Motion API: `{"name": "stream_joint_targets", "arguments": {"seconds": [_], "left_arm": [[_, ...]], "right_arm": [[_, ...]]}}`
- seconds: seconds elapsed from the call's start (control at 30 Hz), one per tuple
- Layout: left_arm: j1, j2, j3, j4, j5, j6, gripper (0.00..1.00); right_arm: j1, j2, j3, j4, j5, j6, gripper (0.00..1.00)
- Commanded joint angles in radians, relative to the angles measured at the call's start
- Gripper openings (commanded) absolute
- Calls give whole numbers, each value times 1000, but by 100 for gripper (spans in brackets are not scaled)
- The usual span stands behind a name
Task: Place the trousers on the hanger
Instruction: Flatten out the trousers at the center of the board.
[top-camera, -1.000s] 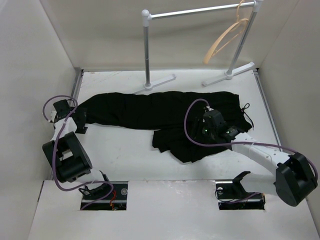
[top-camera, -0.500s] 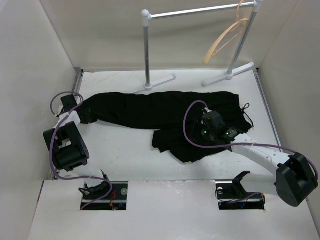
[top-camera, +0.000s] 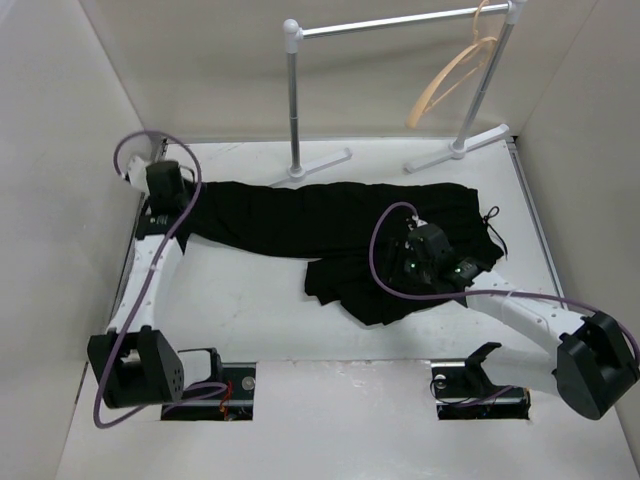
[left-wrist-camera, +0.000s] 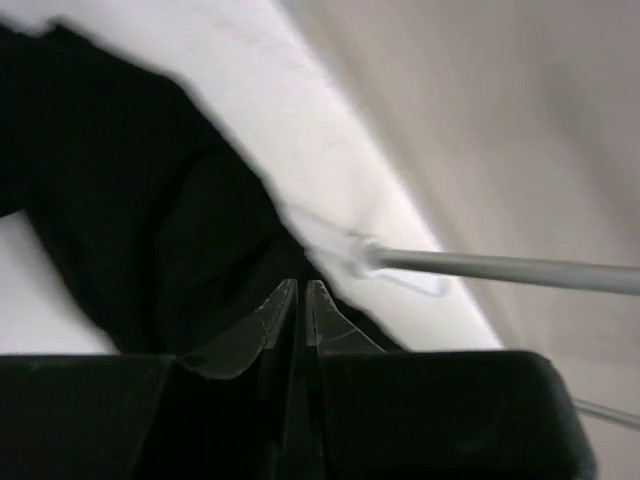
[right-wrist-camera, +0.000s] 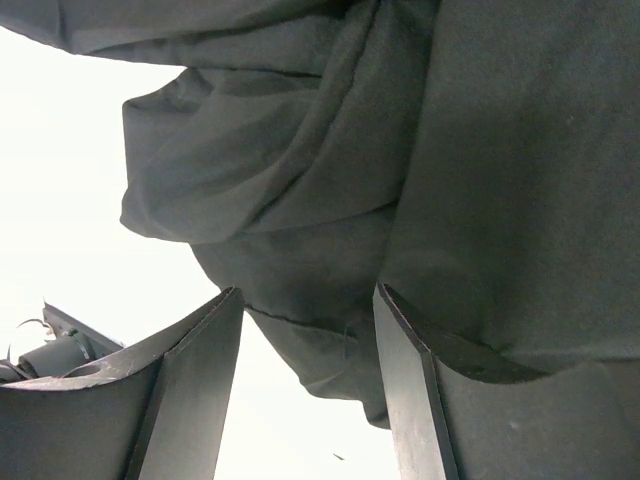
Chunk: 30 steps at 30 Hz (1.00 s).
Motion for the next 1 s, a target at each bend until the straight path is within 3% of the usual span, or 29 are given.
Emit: {"name": "stream_joint_targets", "arguments": {"seconds": [0.0,0.1,0.23,0.33,0.5,0.57,0.8,0.97], "left_arm": [[36,-18,-247,-81,-126,49,7],[148,-12,-349,-6,-79,26,25],[254,66,-329,144,113,-9,53],[269,154,-257,198,188,-15,61],[271,319,-157,208,206,-24,63],[268,384,-121,218,213,-32,60],[257,464,-5,123,163,-37,15],[211,386,163,15,131,-38,4]], "right_arm": [[9,-30,-15,49,5,8,61],[9,-29,-13,43,-2,5,62],[12,-18,-6,43,-8,8,63],[28,-15,-13,49,-7,16,65],[42,-15,-25,51,-2,27,66],[43,-18,-25,46,-2,30,66],[43,-30,-10,34,-2,28,66],[29,-43,-9,32,-4,22,66]]}}
